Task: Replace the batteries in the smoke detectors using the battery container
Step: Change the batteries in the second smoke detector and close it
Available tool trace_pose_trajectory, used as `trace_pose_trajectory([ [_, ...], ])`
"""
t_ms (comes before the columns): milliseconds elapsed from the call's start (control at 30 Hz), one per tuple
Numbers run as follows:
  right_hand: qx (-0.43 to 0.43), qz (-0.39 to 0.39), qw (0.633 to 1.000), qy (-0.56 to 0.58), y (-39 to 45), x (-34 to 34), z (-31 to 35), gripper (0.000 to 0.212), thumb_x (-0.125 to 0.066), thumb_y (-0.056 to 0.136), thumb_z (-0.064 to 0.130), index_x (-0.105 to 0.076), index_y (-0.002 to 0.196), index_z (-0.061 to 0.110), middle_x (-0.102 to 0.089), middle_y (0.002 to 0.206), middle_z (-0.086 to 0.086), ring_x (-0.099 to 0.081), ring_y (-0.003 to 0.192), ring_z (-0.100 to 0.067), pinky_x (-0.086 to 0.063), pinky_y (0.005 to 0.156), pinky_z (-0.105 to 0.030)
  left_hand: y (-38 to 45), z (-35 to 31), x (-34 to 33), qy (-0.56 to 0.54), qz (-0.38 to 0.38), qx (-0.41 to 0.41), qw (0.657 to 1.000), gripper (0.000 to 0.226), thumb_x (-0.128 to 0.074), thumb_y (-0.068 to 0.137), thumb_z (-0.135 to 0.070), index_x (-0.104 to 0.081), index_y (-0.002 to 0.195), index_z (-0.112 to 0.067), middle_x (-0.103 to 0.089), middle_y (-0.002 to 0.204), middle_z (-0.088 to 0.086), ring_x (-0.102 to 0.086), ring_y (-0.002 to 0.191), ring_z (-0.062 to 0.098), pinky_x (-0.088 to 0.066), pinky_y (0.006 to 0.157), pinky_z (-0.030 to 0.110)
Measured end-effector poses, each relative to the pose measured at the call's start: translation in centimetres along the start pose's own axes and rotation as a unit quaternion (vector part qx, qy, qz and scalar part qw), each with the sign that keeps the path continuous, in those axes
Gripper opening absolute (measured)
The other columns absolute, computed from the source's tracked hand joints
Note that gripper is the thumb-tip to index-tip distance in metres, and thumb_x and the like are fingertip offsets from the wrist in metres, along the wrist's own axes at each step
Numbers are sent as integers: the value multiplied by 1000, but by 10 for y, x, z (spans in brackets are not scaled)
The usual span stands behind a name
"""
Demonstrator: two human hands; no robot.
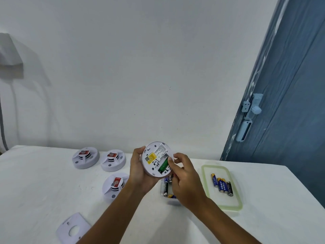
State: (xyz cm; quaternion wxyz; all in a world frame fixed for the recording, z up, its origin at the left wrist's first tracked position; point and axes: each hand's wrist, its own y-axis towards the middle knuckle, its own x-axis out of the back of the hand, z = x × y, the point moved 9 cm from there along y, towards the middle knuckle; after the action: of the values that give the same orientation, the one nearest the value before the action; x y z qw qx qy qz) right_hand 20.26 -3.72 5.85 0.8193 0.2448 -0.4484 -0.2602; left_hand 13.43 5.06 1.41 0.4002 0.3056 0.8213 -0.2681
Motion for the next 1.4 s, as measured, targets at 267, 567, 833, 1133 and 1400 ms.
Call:
trace_pose_trajectory([
  [267,-189,7,961,201,-3,4,-47,53,-46,86,-13,-60,120,25,-61,111,9,-61,93,-1,-50,71,-12,-1,-5,-6,7,-1,16,1000,45,-49,78,-39,-67,108,-10,-67,106,19,-54,107,39,-38,98,55],
  [567,-265,92,950,136,-8,-3,-81,32,-50,86,-10,-70,99,11,-67,85,3,-67,84,-16,-52,74,-23,-1,-5,18,-11,-34,21,999,49,-53,73,-39,-65,112,-11,-68,109,21,-54,109,42,-40,94,57],
  [833,-167,325,929,-53,-3,-56,-47,18,-47,86,6,-61,82,15,-51,71,3,-48,64,-17,-36,53,-24,1,-1,29,-27,-34,22,999,50,-52,73,-40,-71,107,-9,-66,113,20,-55,107,41,-41,94,54],
  [1133,-259,330,900,-120,-5,-80,-61,20,-57,84,15,-39,91,13,-39,75,2,-48,78,-24,-38,63,-30,0,-11,31,-49,-43,0,998,56,-53,74,-42,-61,121,-11,-64,119,21,-54,112,42,-46,89,56],
  [1400,-292,312,894,-135,-2,-82,-61,31,-64,83,12,-45,108,11,-58,103,-10,-55,90,-25,-39,65,-28,0,-12,28,-57,-52,0,997,52,-56,71,-40,-64,112,-10,-65,114,21,-52,114,43,-38,97,57],
])
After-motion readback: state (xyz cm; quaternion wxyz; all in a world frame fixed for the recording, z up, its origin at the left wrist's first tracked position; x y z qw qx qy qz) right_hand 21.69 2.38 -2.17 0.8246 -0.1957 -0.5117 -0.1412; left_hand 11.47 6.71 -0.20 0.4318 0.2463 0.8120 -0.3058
